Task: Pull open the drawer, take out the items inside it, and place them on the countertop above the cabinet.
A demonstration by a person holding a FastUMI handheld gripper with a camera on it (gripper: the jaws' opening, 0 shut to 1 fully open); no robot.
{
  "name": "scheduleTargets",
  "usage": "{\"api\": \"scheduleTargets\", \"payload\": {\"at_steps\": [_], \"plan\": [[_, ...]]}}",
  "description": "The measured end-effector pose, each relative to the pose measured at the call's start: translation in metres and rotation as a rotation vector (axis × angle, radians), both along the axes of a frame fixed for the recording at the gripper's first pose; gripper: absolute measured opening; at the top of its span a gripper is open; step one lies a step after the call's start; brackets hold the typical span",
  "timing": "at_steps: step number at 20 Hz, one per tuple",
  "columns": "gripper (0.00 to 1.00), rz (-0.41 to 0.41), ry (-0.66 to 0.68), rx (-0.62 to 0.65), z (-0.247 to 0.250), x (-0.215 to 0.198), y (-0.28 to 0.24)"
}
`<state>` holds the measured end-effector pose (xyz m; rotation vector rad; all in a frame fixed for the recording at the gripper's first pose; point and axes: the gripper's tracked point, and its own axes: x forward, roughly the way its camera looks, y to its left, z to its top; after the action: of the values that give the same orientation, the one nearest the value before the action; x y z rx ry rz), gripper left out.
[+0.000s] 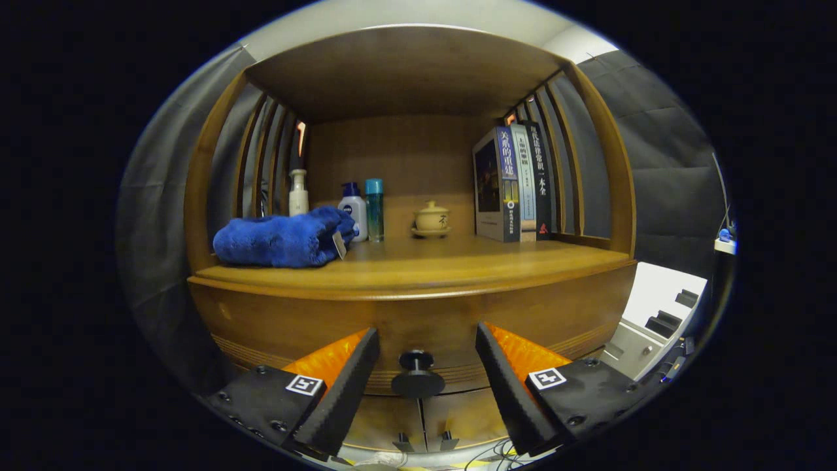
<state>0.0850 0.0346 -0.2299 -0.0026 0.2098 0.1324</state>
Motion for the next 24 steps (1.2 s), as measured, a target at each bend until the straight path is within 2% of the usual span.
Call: {"api": "scheduleTargets", "payload": {"at_steps": [5, 8, 13, 18, 21, 24], "plan": [[0.78, 0.048, 0.03, 0.036, -0.018, -0.002, 0.012], [0.67, 0.034, 0.045, 0.026, -0.025, -0.001, 0.004], [0.49, 0.053, 0.047, 0.011, -0.025, -0.003, 0.003], [0.39, 0.046, 0.071, 0.027, -0.027, -0.006, 0.003], [0.39, 0.036, 0.079, -0.013, -0.027, -0.016, -0.003], [0.39, 0.028, 0.084, 0.009, -0.026, -0.03, -0.003]]}}
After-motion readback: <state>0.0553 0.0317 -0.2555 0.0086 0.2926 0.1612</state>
